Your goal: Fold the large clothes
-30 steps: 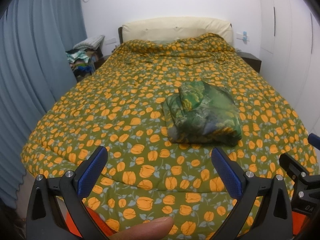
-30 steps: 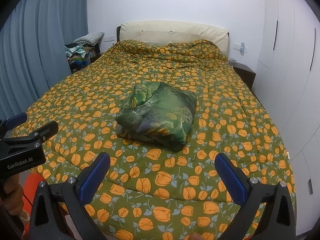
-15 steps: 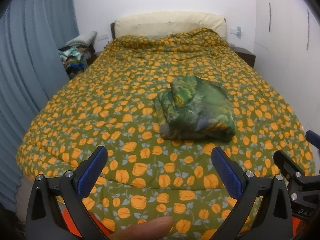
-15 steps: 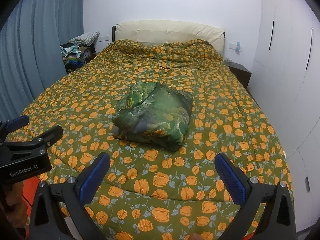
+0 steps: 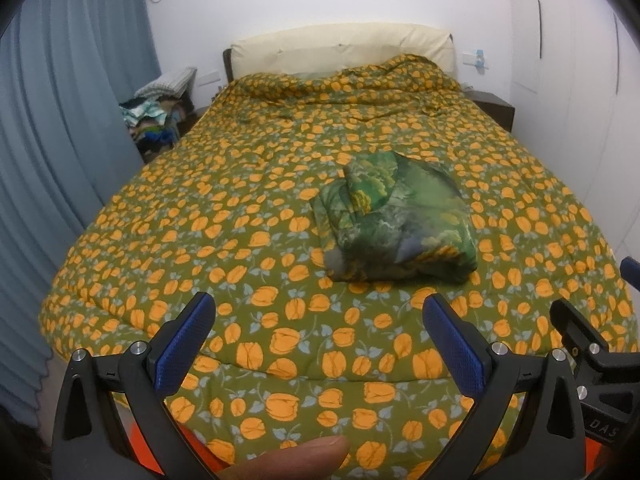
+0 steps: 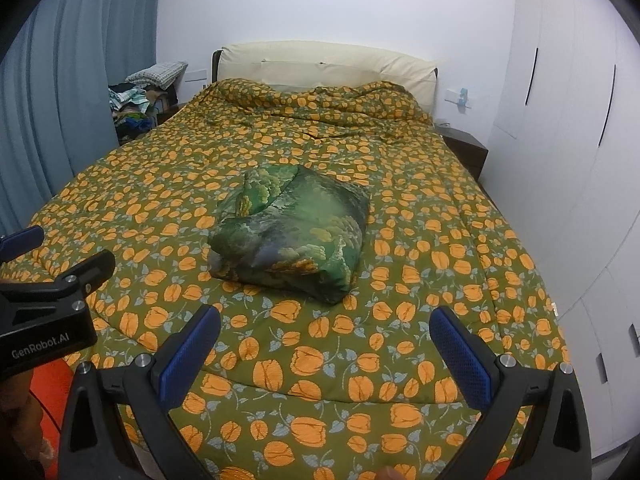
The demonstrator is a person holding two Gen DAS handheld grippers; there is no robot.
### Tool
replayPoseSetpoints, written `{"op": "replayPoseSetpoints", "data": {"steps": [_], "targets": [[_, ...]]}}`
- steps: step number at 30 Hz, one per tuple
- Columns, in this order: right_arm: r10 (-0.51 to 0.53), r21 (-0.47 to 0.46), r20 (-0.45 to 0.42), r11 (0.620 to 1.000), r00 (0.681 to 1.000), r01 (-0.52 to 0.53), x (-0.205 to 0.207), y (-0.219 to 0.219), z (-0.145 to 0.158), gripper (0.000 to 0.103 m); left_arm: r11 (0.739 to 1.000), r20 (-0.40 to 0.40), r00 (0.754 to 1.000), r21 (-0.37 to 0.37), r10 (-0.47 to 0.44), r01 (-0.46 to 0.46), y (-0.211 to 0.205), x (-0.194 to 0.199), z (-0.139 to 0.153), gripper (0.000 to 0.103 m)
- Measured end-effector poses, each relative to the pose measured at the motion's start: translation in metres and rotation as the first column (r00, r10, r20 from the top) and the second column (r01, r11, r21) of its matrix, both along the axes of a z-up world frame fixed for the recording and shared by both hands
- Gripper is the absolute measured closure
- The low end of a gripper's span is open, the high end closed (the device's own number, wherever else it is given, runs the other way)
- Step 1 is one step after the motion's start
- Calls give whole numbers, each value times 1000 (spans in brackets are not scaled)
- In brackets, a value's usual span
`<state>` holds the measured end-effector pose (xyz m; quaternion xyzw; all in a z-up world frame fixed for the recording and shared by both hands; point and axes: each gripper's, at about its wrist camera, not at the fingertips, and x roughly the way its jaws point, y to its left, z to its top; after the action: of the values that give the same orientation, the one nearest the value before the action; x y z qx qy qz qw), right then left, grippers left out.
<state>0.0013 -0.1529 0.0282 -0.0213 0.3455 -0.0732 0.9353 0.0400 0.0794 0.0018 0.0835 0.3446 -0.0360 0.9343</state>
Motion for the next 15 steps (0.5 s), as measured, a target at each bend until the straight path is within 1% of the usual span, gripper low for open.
{"op": "replayPoseSetpoints", "data": {"steps": [15], "targets": [[-8, -7, -1, 1000, 1000, 8, -1, -2, 0, 0, 1000, 4, 1000, 11, -15, 15, -1, 0, -1, 0]]}}
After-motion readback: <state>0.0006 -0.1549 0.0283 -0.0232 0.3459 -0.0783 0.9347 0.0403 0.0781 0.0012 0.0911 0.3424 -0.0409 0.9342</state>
